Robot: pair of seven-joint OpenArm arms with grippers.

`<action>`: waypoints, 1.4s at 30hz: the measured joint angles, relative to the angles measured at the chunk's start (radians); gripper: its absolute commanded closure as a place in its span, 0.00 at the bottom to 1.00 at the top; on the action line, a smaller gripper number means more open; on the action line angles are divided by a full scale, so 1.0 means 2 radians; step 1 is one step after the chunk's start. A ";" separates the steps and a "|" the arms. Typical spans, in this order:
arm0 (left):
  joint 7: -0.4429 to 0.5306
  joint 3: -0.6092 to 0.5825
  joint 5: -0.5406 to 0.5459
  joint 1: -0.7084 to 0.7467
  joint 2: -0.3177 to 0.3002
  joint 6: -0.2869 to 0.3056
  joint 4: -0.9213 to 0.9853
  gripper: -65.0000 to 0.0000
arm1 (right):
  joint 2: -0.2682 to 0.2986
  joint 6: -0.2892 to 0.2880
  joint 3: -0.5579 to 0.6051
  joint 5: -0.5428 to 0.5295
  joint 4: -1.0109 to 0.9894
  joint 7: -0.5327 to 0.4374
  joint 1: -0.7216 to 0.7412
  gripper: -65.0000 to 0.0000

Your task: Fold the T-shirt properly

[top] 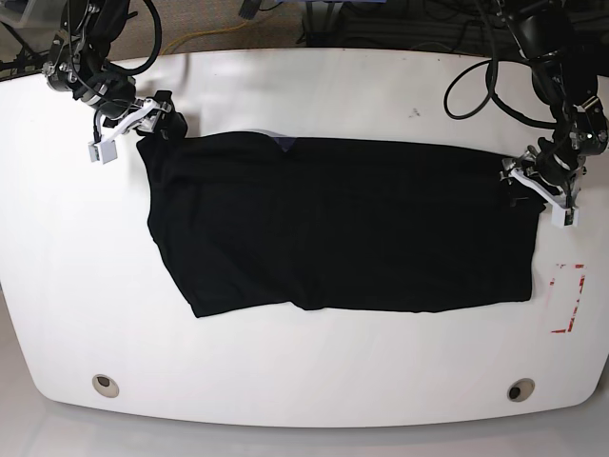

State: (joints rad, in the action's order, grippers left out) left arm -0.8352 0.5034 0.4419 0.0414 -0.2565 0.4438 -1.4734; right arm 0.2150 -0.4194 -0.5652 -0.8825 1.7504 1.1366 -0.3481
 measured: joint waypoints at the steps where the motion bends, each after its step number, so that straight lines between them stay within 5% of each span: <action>1: 0.004 -0.002 0.001 0.000 0.000 0.000 0.001 0.36 | 0.000 0.001 0.006 0.003 0.004 -0.004 0.000 0.37; 19: 0.010 -0.001 -0.038 -0.002 0.000 0.000 0.025 0.36 | -0.009 -0.001 0.067 0.007 -0.031 -0.004 0.071 0.37; 34: 0.013 -0.004 -0.037 0.006 0.001 0.000 0.026 0.36 | 0.025 0.000 0.066 0.006 -0.191 -0.007 0.250 0.37; 42: 0.014 -0.002 -0.037 0.007 0.000 0.001 0.025 0.36 | 0.064 0.000 0.067 0.004 -0.178 -0.005 0.212 0.37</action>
State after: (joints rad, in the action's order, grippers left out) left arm -0.8070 0.4984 0.3683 0.0555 -0.2558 0.4454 -1.4227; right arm 0.3435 -0.4187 -0.4309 -0.8745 1.3949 1.1271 0.0753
